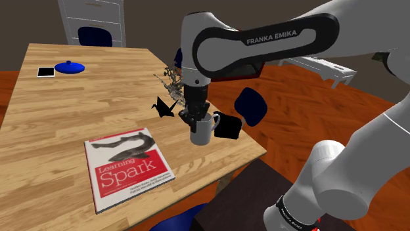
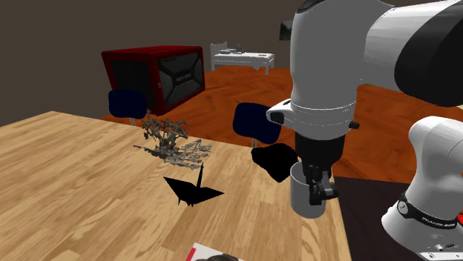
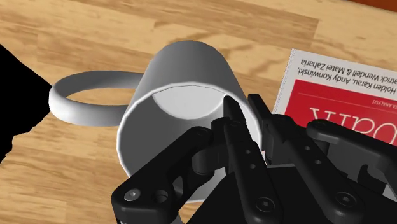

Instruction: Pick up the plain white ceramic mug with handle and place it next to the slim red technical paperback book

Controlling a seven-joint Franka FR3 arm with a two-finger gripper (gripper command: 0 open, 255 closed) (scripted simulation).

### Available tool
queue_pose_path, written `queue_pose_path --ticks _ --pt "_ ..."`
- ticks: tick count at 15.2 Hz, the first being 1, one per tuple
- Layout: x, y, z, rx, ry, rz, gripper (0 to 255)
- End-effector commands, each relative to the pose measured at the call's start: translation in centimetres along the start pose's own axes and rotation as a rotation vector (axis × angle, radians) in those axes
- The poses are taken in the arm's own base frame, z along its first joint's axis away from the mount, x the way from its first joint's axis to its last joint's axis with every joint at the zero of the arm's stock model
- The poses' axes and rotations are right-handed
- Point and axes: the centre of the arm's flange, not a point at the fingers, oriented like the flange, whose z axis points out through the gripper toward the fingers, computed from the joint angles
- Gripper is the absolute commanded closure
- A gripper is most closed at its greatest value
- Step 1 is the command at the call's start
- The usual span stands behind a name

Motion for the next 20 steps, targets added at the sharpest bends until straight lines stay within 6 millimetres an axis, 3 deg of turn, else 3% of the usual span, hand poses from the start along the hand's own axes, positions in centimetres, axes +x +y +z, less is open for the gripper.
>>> queue_pose_path --ticks 1,16,20 --pt "0.1 0.0 1.2 0.0 0.001 0.0 255" --pt "1.5 -0.2 9.1 0.0 0.001 0.0 255" --pt "1.5 -0.2 9.1 0.0 0.001 0.0 255"
